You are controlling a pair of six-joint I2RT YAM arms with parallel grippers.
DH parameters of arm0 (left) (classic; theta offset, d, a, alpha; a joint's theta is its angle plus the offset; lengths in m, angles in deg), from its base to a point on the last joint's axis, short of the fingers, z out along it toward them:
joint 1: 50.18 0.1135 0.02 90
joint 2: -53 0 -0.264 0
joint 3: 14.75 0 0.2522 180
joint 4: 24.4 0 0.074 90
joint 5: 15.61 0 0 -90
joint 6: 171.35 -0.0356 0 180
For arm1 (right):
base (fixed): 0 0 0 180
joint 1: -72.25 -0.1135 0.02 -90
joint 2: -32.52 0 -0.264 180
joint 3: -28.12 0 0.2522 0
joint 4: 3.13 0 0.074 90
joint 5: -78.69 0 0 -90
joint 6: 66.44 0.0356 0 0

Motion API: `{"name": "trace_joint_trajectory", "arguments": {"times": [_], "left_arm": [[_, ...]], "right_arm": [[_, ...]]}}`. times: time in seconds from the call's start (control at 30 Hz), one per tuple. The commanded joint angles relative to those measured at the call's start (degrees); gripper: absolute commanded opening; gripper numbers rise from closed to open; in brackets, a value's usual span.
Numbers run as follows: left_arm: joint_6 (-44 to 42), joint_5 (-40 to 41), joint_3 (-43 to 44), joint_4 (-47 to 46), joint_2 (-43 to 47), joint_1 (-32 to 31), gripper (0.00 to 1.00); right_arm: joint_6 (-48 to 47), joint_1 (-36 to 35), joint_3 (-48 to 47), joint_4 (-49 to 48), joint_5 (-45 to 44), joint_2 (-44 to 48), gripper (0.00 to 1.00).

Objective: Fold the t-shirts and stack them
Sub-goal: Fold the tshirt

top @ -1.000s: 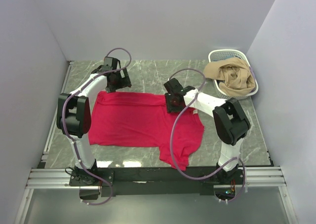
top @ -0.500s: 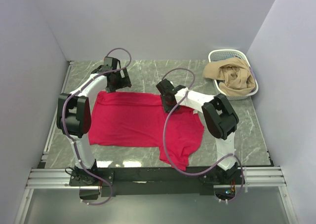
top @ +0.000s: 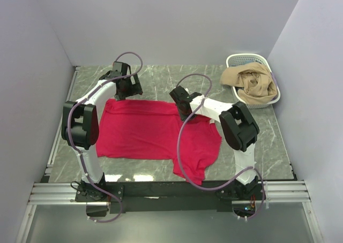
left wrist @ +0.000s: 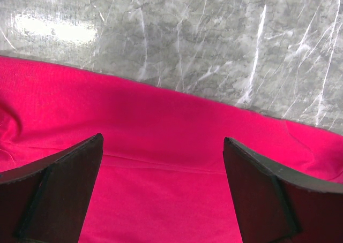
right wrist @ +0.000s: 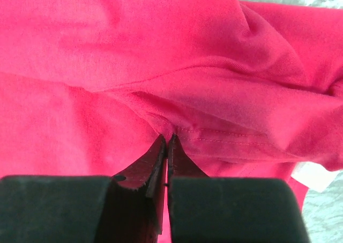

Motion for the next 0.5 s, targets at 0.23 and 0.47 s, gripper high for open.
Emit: {"name": "trace_joint_trajectory", "arguments": {"times": [0.23, 0.47], "left_arm": [[-0.9, -1.2, 3.1, -0.2, 0.2, -0.4, 0.99], [-1.3, -1.9, 3.6, 0.4, 0.2, -0.5, 0.99]], "right_arm": [[1.3, -3.8, -2.7, 8.1, -0.5, 9.5, 0.01], [3.9, -7.7, -2.6, 12.6, 0.4, 11.7, 0.02]]}}
